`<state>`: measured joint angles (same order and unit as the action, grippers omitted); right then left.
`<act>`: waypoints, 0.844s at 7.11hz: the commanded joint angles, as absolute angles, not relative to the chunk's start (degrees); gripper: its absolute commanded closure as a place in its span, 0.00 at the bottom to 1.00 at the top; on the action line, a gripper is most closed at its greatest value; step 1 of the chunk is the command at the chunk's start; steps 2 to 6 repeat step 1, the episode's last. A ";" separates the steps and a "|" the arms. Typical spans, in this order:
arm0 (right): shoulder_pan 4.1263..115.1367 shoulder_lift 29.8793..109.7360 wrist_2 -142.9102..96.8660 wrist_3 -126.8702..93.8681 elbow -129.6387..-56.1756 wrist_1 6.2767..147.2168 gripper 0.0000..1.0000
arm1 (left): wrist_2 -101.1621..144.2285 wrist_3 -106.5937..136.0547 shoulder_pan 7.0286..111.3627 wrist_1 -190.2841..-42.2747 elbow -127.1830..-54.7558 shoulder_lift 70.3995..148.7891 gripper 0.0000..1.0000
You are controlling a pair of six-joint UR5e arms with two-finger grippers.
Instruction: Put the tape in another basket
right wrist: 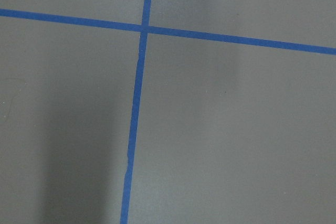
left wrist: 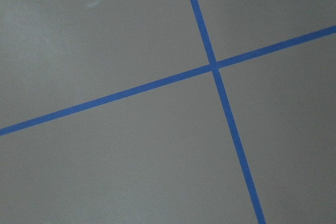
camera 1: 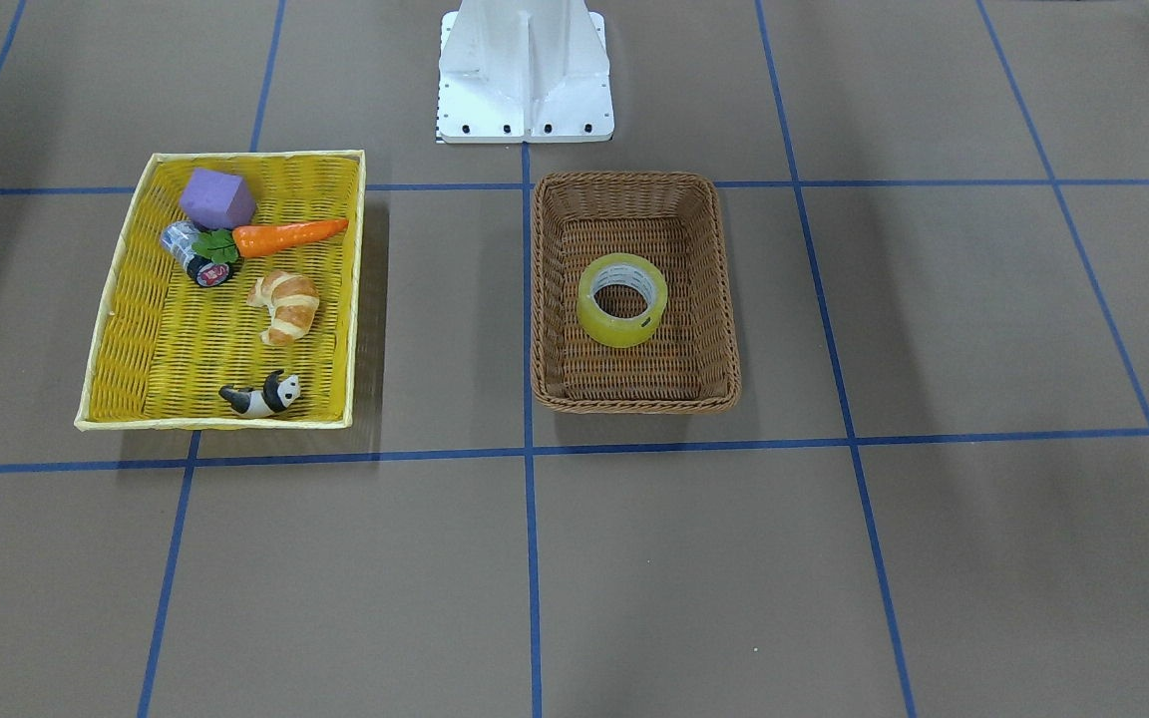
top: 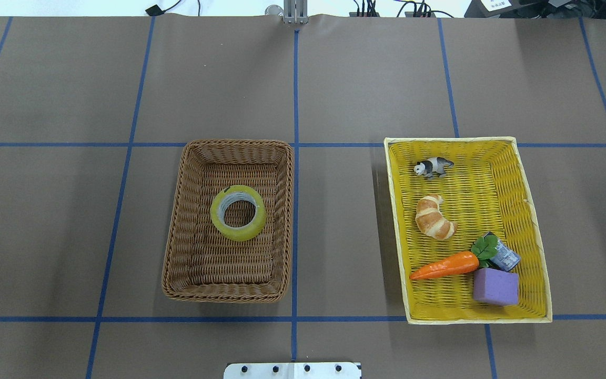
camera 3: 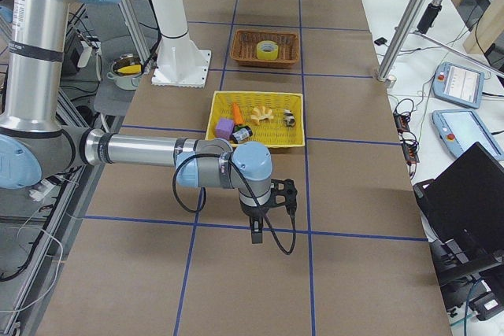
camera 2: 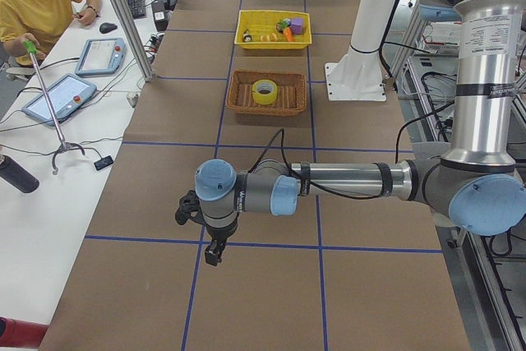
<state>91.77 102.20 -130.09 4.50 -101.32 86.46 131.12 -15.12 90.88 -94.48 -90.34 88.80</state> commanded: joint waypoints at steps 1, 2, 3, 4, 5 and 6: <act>91.76 102.13 -129.99 4.39 -101.34 86.57 0.00 | 131.13 -15.12 90.97 -94.48 -90.26 88.77 0.01; 91.76 102.13 -129.99 4.39 -101.34 86.57 0.00 | 131.13 -15.12 90.97 -94.48 -90.26 88.77 0.01; 91.76 102.13 -129.99 4.39 -101.34 86.57 0.00 | 131.13 -15.12 90.97 -94.48 -90.26 88.77 0.01; 91.76 102.13 -129.99 4.39 -101.34 86.57 0.00 | 131.13 -15.12 90.97 -94.48 -90.26 88.77 0.01; 91.76 102.13 -129.99 4.39 -101.34 86.57 0.00 | 131.13 -15.12 90.97 -94.48 -90.26 88.77 0.01; 91.76 102.13 -129.99 4.39 -101.34 86.57 0.00 | 131.13 -15.12 90.97 -94.48 -90.26 88.77 0.01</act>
